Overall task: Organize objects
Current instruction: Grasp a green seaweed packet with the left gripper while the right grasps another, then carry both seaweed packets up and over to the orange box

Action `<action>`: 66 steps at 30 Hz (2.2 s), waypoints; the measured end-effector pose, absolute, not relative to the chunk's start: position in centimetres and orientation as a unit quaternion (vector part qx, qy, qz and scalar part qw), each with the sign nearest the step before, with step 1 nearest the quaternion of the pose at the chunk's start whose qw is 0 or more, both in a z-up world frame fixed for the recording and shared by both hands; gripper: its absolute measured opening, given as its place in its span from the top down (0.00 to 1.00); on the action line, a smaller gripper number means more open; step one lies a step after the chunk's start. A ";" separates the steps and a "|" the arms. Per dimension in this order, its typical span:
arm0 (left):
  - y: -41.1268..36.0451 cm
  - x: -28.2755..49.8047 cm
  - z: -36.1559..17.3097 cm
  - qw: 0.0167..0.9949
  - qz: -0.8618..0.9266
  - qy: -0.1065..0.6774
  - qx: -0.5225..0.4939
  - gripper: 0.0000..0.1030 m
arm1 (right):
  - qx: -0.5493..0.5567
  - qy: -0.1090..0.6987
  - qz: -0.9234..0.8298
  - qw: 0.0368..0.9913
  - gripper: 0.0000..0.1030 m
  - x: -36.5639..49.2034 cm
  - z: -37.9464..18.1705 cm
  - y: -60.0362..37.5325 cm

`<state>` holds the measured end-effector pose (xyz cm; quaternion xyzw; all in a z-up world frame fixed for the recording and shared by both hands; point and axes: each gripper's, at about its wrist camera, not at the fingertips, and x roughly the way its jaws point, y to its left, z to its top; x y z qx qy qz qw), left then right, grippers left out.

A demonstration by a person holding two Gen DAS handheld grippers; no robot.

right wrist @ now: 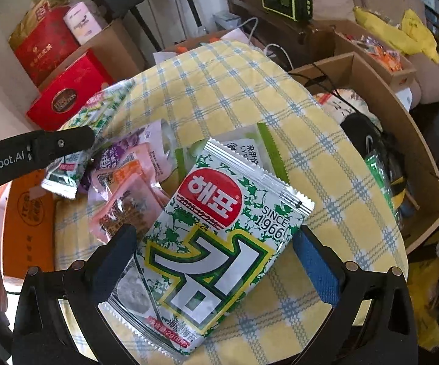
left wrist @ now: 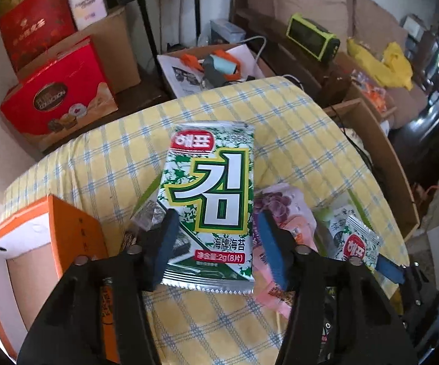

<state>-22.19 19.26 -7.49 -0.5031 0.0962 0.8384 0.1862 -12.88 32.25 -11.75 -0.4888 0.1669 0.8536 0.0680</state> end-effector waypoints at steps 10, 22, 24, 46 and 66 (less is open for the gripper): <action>20.0 -25.2 -7.7 0.159 0.840 0.088 -0.512 0.15 | -0.472 0.137 0.870 0.043 0.22 -13.2 -11.3 31.5; 21.9 -26.1 -10.2 0.151 0.821 0.138 -0.534 0.12 | -0.481 0.129 0.867 0.021 0.23 -13.0 -11.1 32.0; 22.4 -26.0 -9.9 0.151 0.823 0.149 -0.527 0.12 | -0.479 0.131 0.868 0.019 0.22 -12.9 -10.9 32.1; 21.3 -26.3 -9.7 0.144 0.828 0.106 -0.531 0.36 | -0.484 0.127 0.866 0.015 0.31 -12.9 -11.1 32.3; 12.7 -18.5 -0.4 0.163 0.878 0.025 -0.449 0.36 | -0.461 0.121 0.879 -0.020 0.33 -12.0 -6.1 31.7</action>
